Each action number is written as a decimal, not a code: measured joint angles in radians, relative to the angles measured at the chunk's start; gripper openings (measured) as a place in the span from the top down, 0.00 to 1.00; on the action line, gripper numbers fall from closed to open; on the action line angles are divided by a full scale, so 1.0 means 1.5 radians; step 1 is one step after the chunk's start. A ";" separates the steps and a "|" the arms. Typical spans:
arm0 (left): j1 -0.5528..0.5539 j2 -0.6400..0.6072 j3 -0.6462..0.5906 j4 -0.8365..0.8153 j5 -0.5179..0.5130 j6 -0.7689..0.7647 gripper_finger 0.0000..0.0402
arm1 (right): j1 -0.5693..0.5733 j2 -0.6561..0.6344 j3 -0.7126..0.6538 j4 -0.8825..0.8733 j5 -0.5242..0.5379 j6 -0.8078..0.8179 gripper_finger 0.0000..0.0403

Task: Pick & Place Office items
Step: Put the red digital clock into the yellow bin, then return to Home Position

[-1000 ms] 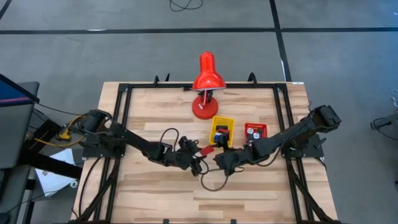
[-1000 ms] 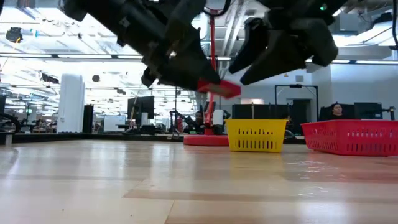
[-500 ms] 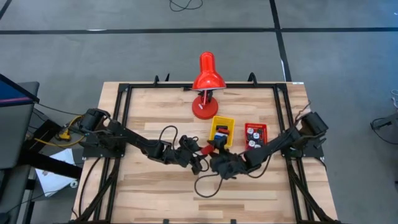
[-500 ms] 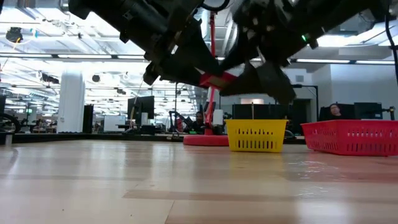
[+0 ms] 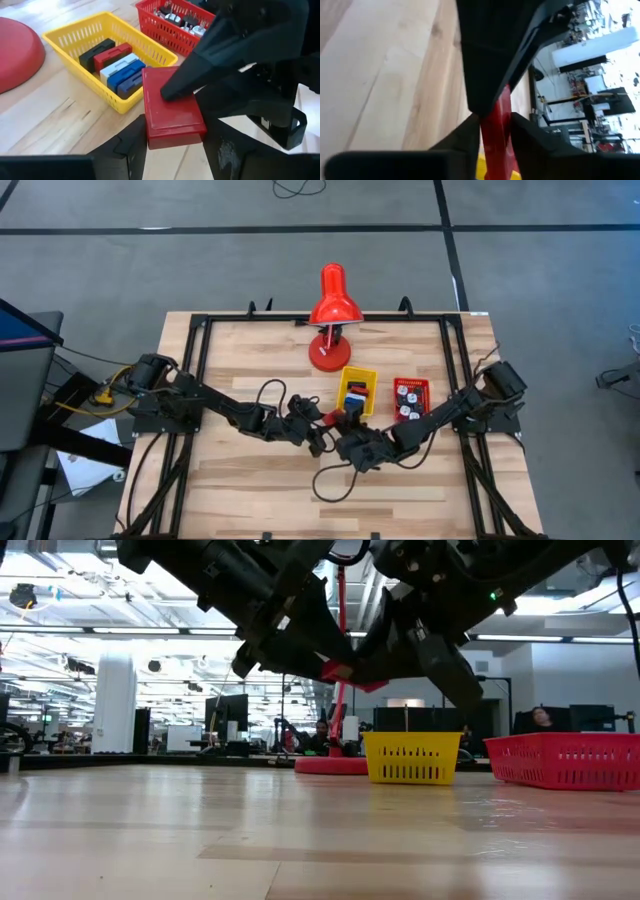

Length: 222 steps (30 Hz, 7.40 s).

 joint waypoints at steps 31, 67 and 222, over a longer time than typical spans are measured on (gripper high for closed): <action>0.037 -0.045 -0.184 0.246 -0.047 0.245 0.26 | -0.205 -0.177 0.000 -0.340 -0.370 0.309 0.90; 0.175 -0.194 -0.359 0.391 0.105 0.346 0.26 | -0.449 -0.076 0.001 -0.337 -0.537 0.121 0.89; 0.436 -1.159 -0.640 -0.037 0.314 0.299 0.26 | -0.504 -1.180 -0.659 -0.011 -0.607 0.267 0.74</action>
